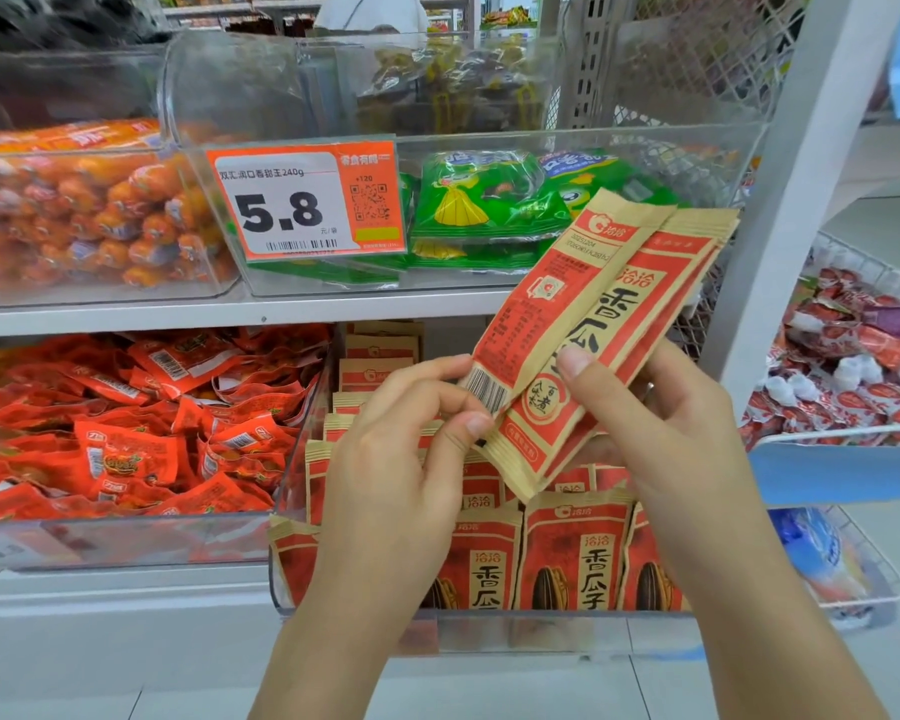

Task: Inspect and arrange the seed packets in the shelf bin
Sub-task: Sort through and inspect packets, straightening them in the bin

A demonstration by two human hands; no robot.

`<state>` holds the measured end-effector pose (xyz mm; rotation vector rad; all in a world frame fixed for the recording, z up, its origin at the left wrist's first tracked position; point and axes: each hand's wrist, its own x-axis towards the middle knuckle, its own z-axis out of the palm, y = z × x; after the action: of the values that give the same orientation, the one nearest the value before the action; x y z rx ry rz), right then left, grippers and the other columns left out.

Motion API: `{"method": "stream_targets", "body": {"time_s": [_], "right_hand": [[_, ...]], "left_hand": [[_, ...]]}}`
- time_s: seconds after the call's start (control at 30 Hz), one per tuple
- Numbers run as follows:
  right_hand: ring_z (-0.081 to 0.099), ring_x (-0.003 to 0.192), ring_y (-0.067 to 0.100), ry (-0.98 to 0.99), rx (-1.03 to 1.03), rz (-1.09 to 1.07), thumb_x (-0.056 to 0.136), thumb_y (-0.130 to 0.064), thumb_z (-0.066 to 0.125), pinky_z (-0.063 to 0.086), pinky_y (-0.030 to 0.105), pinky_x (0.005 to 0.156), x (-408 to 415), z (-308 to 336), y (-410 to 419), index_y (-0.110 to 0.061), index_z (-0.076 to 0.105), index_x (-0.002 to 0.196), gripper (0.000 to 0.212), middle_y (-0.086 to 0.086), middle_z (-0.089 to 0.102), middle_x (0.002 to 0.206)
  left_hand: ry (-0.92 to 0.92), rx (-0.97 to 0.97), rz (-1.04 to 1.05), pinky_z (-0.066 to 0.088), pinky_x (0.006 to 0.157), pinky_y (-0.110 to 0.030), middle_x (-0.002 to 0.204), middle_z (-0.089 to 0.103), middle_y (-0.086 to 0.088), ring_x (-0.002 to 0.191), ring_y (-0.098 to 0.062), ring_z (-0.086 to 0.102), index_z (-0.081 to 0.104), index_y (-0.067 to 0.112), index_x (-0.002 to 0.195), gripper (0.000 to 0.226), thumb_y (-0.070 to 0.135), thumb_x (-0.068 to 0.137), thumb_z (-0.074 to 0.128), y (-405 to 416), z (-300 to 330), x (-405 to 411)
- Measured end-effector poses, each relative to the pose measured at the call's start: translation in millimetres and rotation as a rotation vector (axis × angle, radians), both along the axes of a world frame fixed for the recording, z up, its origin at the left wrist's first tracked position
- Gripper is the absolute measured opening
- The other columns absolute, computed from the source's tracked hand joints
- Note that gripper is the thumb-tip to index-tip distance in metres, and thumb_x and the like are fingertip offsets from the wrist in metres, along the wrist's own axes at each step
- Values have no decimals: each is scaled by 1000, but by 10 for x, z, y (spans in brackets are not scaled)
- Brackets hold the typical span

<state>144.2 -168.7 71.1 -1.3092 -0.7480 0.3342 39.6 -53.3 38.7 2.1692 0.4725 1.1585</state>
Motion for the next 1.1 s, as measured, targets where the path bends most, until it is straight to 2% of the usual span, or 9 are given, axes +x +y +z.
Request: {"method": "stream_targets", "body": {"time_s": [0.13,0.23,0.3,0.43,0.53,0.7,0.8,0.97,1.1], "right_hand": [[72,86,6,-62,8,30,77,-50,74,57,20,67,45,-47,1,-32,66,106,35,-13,75,97],[65,113,9,-63,-17,81,67,-68,72,55,23,88,108,-104,19,-34,53,136,79,-9,69,119],[63,117,13,20,-7,125,63,-65,76,53,24,93,149,-143,27,-33,44,144,92,-8,69,120],[66,112,18,130,18,148,66,-50,70,56,25,84,172,-165,24,-29,43,144,86,-2,70,119],[67,111,18,137,57,96,63,-48,73,57,30,85,162,-152,24,-32,43,144,88,1,69,121],[69,105,12,104,69,2,58,-50,76,57,32,90,157,-177,37,-44,42,141,91,-4,69,118],[68,108,12,109,72,-4,58,-51,75,56,32,91,151,-176,32,-44,42,141,90,-4,69,118],[68,107,12,90,59,-35,61,-54,71,56,31,90,149,-187,42,-43,42,141,86,-5,70,114],[66,111,15,70,37,-3,63,-54,70,56,34,90,150,-202,53,-36,42,143,87,-2,70,115]], "left_hand": [[-38,-97,-33,45,92,-16,107,66,22,109,5,58,68,26,80,13,24,87,58,-3,23,-13],[-86,-227,-103,54,86,-37,104,67,20,103,-4,64,69,29,81,13,35,87,58,-14,58,-28],[-47,-216,-109,53,85,-35,104,66,22,103,-2,63,68,32,80,15,41,85,57,-25,78,-29],[21,-203,-100,47,85,-15,100,67,24,100,3,62,68,34,80,9,33,85,61,-43,91,-18],[-24,-337,-141,55,82,-29,97,72,19,97,-4,67,72,32,82,12,40,88,66,-83,144,-36],[-31,-429,-237,53,73,-14,88,74,14,88,-5,70,72,32,86,23,52,75,71,-114,291,-112],[-2,-436,-212,52,67,-12,81,74,16,82,-2,70,73,30,75,17,47,70,72,-144,310,-106],[19,-421,-198,53,66,-14,78,74,15,76,-2,70,75,30,77,15,41,72,65,-162,312,-90],[-32,-644,-254,52,59,-13,74,75,5,70,-6,72,75,24,69,11,32,67,68,-125,310,-97]]}}
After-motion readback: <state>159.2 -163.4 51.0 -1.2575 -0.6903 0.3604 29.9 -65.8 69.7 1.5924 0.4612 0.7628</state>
